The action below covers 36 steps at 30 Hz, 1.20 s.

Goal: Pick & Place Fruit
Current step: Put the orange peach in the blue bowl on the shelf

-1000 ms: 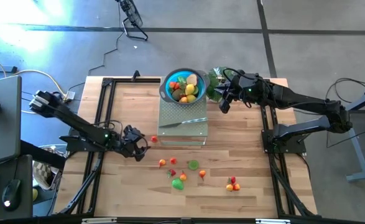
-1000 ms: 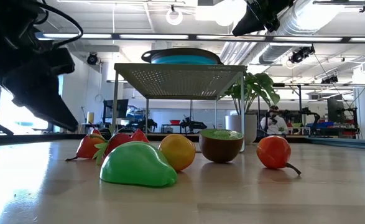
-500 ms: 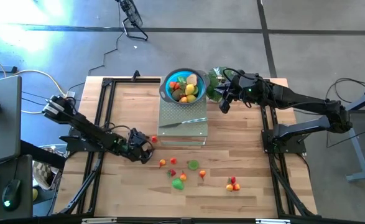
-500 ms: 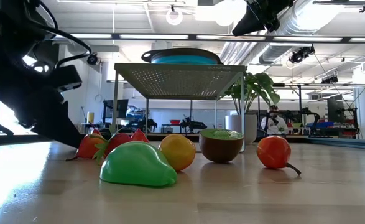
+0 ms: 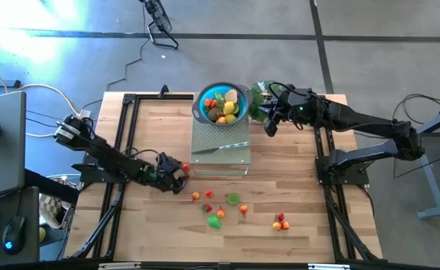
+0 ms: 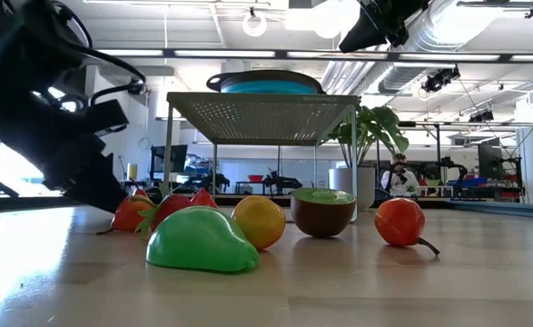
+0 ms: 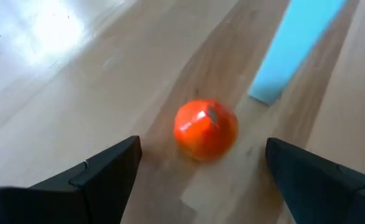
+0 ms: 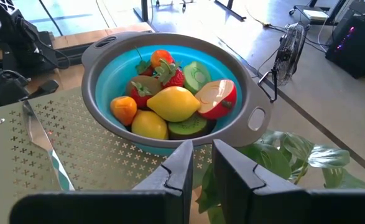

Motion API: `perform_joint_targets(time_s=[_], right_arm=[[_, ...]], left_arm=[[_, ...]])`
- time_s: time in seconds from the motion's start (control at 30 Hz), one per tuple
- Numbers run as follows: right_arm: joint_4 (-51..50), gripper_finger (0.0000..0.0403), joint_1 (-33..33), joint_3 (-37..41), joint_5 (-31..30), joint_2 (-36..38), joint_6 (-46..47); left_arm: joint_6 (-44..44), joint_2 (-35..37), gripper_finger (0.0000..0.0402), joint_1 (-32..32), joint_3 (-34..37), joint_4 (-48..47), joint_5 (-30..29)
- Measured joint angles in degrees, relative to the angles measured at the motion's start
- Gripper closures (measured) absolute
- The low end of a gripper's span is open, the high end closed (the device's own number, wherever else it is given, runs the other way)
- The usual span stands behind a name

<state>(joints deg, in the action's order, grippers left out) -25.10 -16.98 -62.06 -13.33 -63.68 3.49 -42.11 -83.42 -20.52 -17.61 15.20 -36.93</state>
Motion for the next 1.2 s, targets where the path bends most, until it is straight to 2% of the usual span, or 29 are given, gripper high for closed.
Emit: perform_joint_targets(time_s=[0.33, 0.67, 0.77, 1.0, 1.2], right_arm=[[0.02, 0.035, -0.01, 0.0, -0.01, 0.0, 0.0], [0.02, 0.035, 0.0, 0.0, -0.01, 0.0, 0.0], [0.02, 0.035, -0.01, 0.0, -0.01, 0.0, 0.0], [0.02, 0.035, -0.01, 0.0, -0.01, 0.0, 0.0], [0.0, 0.035, 0.0, 0.0, -0.01, 0.0, 0.0]], left_arm=[[4.81, -0.02, 0.0062, 7.21, 0.02, 3.02, 5.95], [5.01, -0.04, 0.0064, 7.44, 0.11, 3.21, 7.09], [4.96, -0.04, 0.0082, 7.44, 0.11, 3.09, 7.13], [4.79, -0.07, 0.0151, 7.46, 0.2, 2.84, 6.75], [4.32, -0.11, 0.019, 7.46, 0.22, 2.95, 6.83]])
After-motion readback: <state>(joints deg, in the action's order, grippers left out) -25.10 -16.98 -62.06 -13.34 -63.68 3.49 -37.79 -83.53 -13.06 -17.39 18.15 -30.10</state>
